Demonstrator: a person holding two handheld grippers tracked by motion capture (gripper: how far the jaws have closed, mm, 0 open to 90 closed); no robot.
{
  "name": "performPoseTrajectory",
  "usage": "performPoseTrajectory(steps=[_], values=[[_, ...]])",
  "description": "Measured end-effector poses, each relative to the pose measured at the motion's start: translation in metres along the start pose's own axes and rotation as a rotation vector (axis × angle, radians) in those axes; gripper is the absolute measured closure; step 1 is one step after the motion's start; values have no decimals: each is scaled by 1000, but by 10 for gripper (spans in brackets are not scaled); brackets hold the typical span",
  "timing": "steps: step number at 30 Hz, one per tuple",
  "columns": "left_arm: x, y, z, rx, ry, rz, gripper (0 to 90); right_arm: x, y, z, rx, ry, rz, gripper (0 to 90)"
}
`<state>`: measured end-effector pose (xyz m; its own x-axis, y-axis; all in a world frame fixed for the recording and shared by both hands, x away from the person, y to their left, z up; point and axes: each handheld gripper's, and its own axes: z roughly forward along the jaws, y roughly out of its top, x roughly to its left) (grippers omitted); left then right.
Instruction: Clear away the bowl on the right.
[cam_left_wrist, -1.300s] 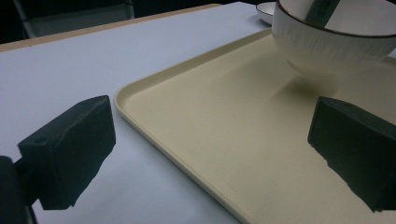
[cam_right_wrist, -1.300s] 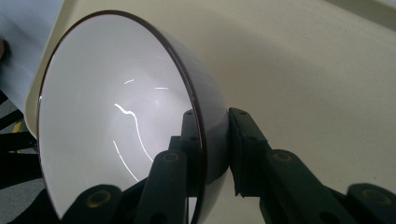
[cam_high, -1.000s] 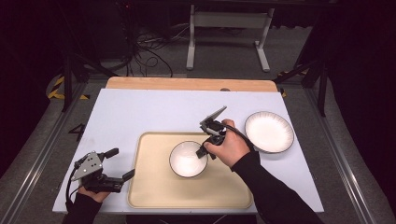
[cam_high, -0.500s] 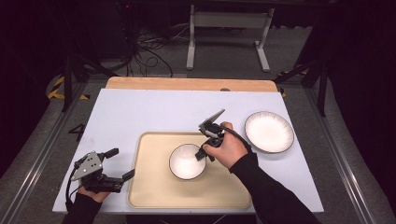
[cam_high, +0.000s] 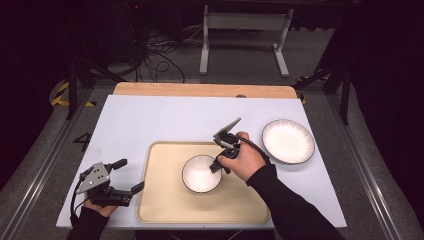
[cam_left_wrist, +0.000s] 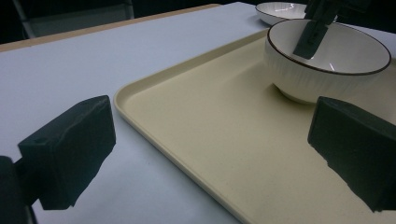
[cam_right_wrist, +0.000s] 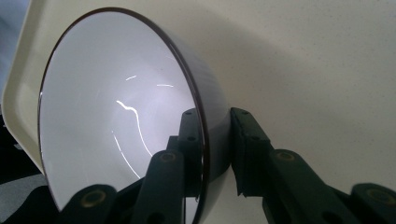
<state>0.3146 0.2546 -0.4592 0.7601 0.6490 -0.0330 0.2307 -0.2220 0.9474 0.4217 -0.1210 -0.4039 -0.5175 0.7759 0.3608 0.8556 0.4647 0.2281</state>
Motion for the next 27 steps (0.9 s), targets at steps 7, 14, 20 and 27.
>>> performPoseTrajectory(steps=[7, 14, 20, 27], values=[[0, 0, 0, 1, 0, 0, 16, -4, -2, 5, 9, -7, -1, 721], [0, 0, 1, 0, -1, -2, 16, -3, -2, 2, 1, -8, -11, 682], [1, 0, 1, 0, -4, -6, 17, -1, -5, -4, -43, -17, -42, 568], [1, 0, 2, 2, 0, -5, 17, 2, -9, -19, -141, -11, -74, 361]])
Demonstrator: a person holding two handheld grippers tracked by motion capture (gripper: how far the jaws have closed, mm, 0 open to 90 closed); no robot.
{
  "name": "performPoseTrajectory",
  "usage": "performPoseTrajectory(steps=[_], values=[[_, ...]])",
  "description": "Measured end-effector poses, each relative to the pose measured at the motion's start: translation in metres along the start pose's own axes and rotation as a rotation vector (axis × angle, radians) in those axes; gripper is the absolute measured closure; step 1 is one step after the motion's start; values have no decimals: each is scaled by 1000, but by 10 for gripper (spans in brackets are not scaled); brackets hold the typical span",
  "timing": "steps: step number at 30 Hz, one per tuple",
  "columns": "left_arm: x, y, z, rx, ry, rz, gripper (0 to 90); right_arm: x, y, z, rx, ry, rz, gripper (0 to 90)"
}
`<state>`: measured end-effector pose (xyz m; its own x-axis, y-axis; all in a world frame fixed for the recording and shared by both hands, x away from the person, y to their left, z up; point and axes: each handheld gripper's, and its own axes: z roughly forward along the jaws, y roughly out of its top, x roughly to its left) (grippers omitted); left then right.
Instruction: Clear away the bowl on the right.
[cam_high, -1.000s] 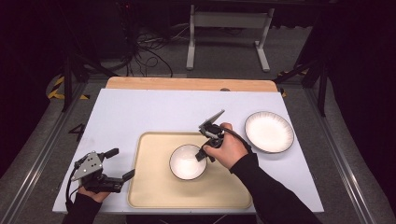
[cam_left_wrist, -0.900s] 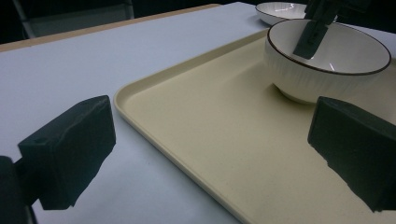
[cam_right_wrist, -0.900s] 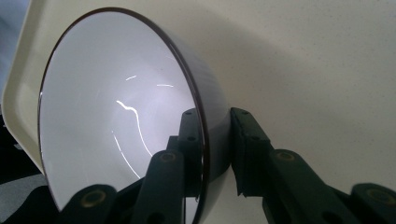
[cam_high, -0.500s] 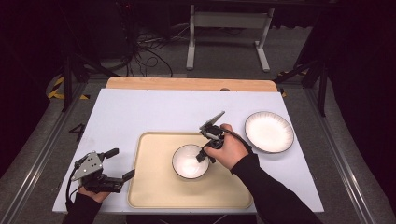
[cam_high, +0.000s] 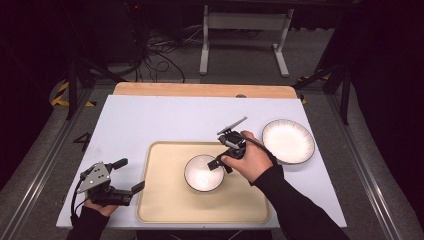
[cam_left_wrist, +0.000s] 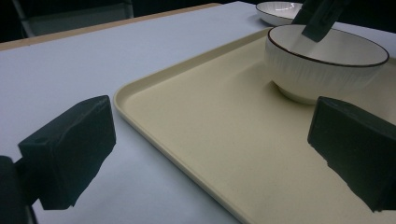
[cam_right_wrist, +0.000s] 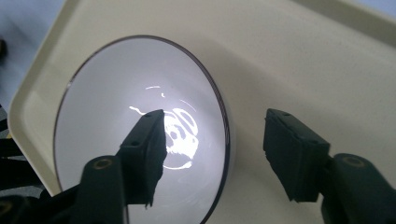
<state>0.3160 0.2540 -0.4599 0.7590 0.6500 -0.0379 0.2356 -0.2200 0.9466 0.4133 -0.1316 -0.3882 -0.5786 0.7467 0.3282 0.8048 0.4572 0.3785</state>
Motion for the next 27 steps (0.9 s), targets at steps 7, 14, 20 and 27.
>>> performPoseTrajectory(steps=[7, 14, 20, 27], values=[[0, 0, 0, 1, 3, -2, 17, 10, -7, -22, -112, -8, -83, 228], [0, 0, 0, -1, 2, -5, 17, 11, -14, -34, -171, -24, -190, 115], [0, 0, 0, 0, 3, 1, 17, 13, -21, -45, -239, -39, -240, 117], [0, 0, 0, 1, 5, 2, 17, 15, -28, -60, -324, -55, -266, 117]])
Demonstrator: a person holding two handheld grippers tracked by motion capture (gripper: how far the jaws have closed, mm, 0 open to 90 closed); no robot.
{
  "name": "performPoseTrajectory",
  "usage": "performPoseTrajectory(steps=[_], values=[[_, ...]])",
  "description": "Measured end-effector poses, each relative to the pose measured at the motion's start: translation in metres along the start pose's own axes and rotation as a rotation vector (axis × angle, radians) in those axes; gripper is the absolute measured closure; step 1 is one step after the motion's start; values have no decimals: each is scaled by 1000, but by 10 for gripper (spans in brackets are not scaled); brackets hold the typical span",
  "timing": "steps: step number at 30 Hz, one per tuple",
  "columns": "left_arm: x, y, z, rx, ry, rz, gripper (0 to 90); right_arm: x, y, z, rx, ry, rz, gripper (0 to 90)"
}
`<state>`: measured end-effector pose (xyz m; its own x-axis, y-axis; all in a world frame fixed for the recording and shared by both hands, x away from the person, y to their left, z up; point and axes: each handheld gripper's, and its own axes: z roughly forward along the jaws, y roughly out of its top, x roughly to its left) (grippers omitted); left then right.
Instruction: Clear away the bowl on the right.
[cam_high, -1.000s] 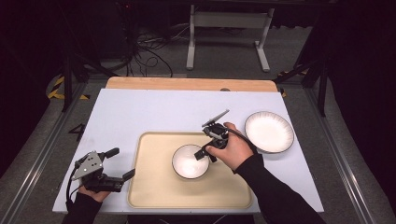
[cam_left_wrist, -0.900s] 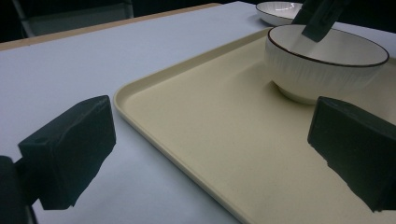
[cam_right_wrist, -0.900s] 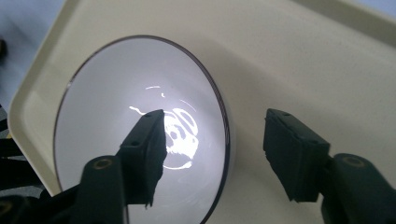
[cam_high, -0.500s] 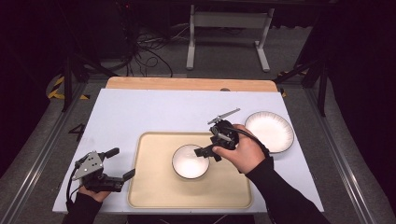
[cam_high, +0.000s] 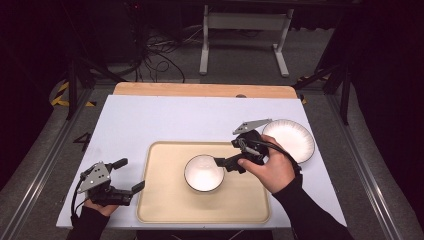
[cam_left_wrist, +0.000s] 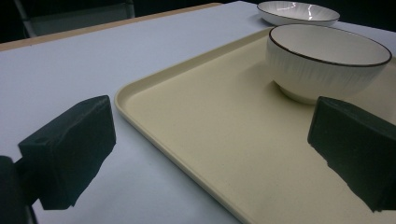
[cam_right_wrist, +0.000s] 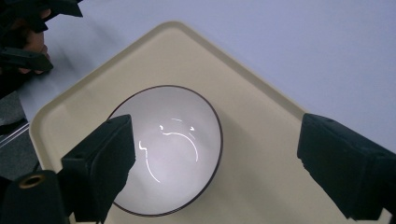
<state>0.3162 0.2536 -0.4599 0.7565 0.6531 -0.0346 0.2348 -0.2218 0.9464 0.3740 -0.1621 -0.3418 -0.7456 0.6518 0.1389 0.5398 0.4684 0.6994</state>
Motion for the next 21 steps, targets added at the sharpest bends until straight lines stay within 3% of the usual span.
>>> performPoseTrajectory(steps=[8, 14, 21], values=[[0, 0, 0, -1, -1, -1, 17, -3, -11, -14, -118, -28, -26, 118], [0, 0, 0, 2, -1, 0, 17, -7, -23, -22, -192, -25, -13, 117], [0, 0, 0, 1, -1, -1, 17, -12, -40, -29, -319, -44, -93, 115]])
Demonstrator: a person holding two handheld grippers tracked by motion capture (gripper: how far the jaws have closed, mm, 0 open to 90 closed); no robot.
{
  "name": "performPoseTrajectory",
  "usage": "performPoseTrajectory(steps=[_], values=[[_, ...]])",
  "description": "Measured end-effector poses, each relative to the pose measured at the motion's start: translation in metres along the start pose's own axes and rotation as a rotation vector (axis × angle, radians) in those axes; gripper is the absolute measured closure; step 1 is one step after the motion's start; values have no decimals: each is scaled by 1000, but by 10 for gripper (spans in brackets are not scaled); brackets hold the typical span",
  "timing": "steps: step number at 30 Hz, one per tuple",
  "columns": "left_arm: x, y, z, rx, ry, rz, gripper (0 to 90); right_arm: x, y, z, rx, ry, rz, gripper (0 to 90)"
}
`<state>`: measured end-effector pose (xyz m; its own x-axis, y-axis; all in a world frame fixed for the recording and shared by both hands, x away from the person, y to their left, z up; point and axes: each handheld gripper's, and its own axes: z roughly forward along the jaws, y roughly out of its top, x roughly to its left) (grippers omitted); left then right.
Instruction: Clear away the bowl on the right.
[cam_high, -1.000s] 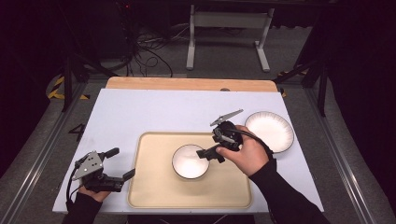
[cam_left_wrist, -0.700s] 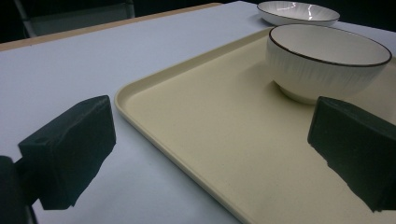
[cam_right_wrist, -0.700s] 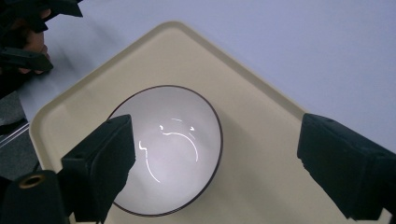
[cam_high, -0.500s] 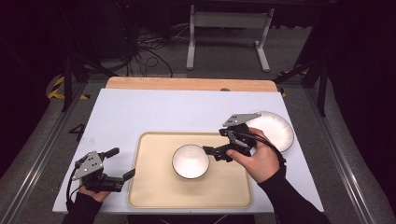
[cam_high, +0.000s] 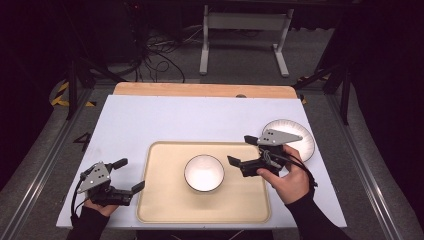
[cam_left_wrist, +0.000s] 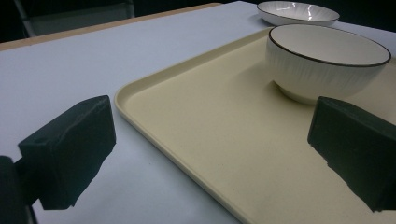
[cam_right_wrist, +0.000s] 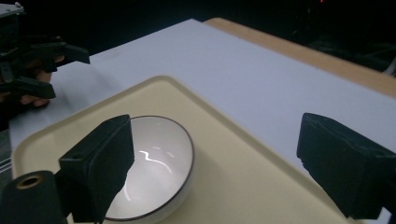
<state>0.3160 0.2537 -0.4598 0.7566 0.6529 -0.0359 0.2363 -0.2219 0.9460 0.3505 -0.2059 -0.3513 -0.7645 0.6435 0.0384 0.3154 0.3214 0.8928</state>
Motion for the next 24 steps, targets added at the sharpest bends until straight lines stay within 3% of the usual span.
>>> performPoseTrajectory(steps=[3, 9, 24], values=[[0, 0, 0, -1, 0, -1, 17, -5, -8, -8, -71, -34, -61, 115], [0, 0, 0, 0, 1, -2, 17, -14, -25, -19, -133, -61, -82, 115], [0, 0, 0, -2, 0, -4, 17, -30, -60, -51, -163, -143, -51, 115]])
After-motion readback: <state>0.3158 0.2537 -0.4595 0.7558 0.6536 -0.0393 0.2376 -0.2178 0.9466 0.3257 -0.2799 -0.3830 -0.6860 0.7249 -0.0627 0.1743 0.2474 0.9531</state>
